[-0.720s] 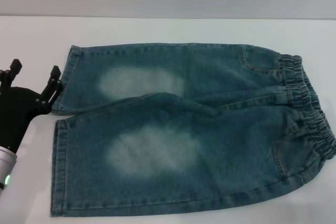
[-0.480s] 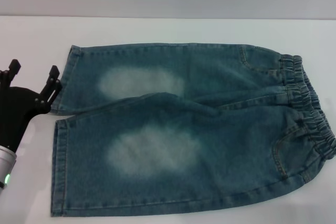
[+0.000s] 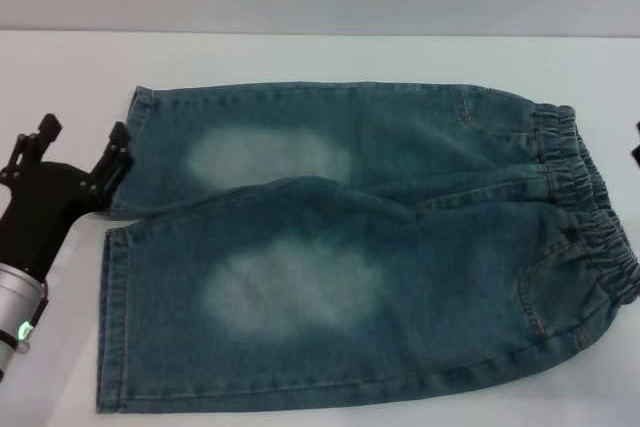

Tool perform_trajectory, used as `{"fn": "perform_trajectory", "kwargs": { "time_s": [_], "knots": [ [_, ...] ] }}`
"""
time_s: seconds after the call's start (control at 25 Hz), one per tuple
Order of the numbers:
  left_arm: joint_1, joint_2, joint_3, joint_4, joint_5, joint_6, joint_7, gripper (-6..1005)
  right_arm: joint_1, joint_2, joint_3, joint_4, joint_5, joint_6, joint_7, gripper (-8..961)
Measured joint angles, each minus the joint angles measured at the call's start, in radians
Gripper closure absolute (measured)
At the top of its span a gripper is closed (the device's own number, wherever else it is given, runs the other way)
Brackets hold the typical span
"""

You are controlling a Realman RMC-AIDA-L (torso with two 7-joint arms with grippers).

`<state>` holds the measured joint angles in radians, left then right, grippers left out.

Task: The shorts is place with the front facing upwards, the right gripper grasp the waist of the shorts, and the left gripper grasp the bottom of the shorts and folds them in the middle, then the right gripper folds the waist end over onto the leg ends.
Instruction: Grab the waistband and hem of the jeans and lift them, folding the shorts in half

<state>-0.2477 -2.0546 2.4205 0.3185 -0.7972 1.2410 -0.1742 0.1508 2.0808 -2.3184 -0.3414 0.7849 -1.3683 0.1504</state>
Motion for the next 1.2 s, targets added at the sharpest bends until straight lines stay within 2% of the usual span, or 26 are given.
{"fn": "perform_trajectory", "kwargs": {
  "time_s": [0.16,0.32,0.44,0.52,0.64,0.76,0.8,0.84,0.92,1.04,1.16,1.2],
  "knots": [
    [-0.003,0.025,-0.007,0.030,0.059,0.013,-0.031,165,0.003,-0.004,0.007,-0.055,0.003,0.056,0.016,129],
    [-0.016,0.054,-0.029,0.098,0.081,-0.083,-0.072,164,0.020,-0.021,0.027,-0.130,-0.002,0.141,0.032,128],
    [-0.027,0.067,-0.095,0.180,0.141,-0.206,-0.063,164,0.030,-0.044,0.036,-0.197,-0.018,0.214,0.032,128],
    [-0.023,0.070,-0.162,0.247,0.215,-0.292,-0.043,163,0.026,-0.073,0.056,-0.273,-0.037,0.294,0.032,128],
    [-0.017,0.064,-0.275,0.357,0.314,-0.447,0.002,162,0.024,-0.113,0.137,-0.401,-0.094,0.470,0.032,128],
    [-0.004,0.051,-0.380,0.519,0.390,-0.665,0.023,162,0.030,-0.129,0.255,-0.523,-0.192,0.660,0.036,129],
    [0.007,0.050,-0.405,0.595,0.411,-0.755,0.025,162,0.035,-0.134,0.350,-0.627,-0.245,0.843,0.040,129],
    [0.014,0.049,-0.429,0.663,0.429,-0.854,0.029,161,0.035,-0.134,0.350,-0.627,-0.245,0.843,0.040,129],
    [0.020,0.038,-0.474,0.775,0.457,-1.025,0.039,161,0.051,-0.137,0.440,-0.717,-0.265,1.033,0.041,130],
    [0.021,0.011,-0.544,0.891,0.484,-1.252,0.065,162,0.076,-0.135,0.552,-0.827,-0.265,1.290,0.041,130],
    [-0.002,0.001,-0.602,0.984,0.483,-1.478,0.094,162,0.093,-0.115,0.669,-0.929,-0.257,1.566,0.041,129],
    [-0.012,0.002,-0.621,1.016,0.480,-1.560,0.097,163,0.087,-0.094,0.727,-0.999,-0.255,1.695,0.035,129]
  ]
}}
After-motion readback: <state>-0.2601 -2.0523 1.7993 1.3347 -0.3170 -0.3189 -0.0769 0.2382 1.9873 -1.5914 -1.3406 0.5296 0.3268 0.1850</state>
